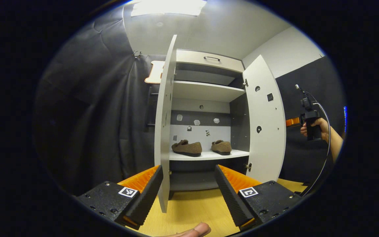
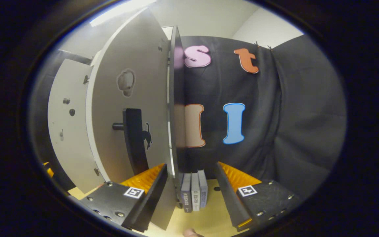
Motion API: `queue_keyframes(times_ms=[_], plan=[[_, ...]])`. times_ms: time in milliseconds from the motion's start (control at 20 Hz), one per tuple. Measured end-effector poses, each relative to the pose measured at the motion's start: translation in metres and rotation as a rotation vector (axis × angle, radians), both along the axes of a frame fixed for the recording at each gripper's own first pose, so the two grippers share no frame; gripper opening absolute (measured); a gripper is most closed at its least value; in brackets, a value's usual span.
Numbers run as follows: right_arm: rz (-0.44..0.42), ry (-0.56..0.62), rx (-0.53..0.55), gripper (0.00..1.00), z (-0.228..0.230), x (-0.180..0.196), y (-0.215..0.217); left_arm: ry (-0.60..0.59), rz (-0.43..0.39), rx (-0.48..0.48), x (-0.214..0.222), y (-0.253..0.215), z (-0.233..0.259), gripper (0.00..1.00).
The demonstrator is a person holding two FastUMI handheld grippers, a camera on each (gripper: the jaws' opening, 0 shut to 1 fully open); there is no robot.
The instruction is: Grab one shoe with the right hand and put it into the shoe cabinet, grab the other shoe with the left hand and put it into the shoe cabinet; then close the right door with the right hand and the left door with the left hand.
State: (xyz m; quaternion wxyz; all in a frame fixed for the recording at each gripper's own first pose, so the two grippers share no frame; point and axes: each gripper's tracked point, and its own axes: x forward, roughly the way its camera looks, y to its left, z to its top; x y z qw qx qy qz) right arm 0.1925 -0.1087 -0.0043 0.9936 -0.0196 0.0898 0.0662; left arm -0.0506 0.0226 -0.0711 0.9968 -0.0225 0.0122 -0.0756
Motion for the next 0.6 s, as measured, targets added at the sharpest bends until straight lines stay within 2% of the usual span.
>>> queue_keyframes(times_ms=[200, 250, 300, 450, 600], plan=[[0.032, 0.0, -0.008, 0.86, -0.003, -0.004, 0.036, 0.015, -0.01, -0.024, -0.001, -0.001, -0.005, 0.96], [0.04, -0.002, -0.007, 0.86, -0.004, -0.004, 0.046, 0.017, -0.008, -0.024, 0.0, 0.0, -0.005, 0.99], [0.04, -0.006, -0.006, 0.86, -0.003, -0.004, 0.054, 0.02, -0.002, -0.023, 0.0, 0.002, -0.006, 0.96], [0.013, -0.038, 0.001, 0.89, 0.001, -0.001, 0.061, 0.033, 0.01, -0.024, -0.001, 0.008, -0.01, 0.96], [-0.009, -0.057, 0.021, 0.86, 0.004, 0.002, 0.06, 0.048, 0.01, -0.019, -0.001, 0.009, -0.015, 0.96]])
